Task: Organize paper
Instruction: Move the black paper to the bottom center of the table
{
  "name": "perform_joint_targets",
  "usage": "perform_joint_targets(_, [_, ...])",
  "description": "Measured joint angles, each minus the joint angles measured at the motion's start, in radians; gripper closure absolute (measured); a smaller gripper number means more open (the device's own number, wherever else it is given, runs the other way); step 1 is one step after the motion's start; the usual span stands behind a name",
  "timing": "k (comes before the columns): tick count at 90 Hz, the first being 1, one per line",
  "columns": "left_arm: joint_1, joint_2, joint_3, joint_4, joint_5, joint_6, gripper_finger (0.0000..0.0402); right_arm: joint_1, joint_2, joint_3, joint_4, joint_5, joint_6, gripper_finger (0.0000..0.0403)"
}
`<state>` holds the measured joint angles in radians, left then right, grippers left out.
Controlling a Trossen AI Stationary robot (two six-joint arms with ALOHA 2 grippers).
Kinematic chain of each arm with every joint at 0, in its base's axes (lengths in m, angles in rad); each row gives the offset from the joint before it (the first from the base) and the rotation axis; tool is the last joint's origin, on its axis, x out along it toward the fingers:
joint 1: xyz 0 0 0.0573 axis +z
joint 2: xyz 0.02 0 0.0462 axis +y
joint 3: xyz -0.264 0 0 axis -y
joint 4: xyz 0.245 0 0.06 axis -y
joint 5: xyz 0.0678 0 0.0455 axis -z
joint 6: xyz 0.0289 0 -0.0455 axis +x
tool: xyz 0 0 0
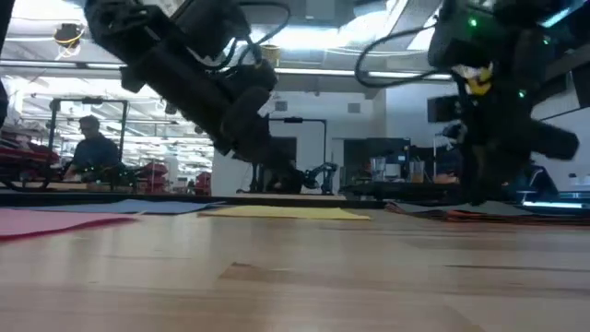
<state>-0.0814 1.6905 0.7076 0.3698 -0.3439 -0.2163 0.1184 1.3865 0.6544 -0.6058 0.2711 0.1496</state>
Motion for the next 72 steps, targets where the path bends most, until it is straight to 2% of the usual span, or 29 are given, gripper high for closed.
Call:
perform_joint_targets(34, [0.005,0.0,-0.014,0.034,0.0,0.003,0.0402,0.0,0.0,-0.056,0.091,0.076,0.0,0.0283])
perform_joint_targets(72, [0.004,0.0,-0.014,0.034,0.0,0.003,0.0402,-0.001,0.0,-0.118,0.187,0.08,0.008,0.0285])
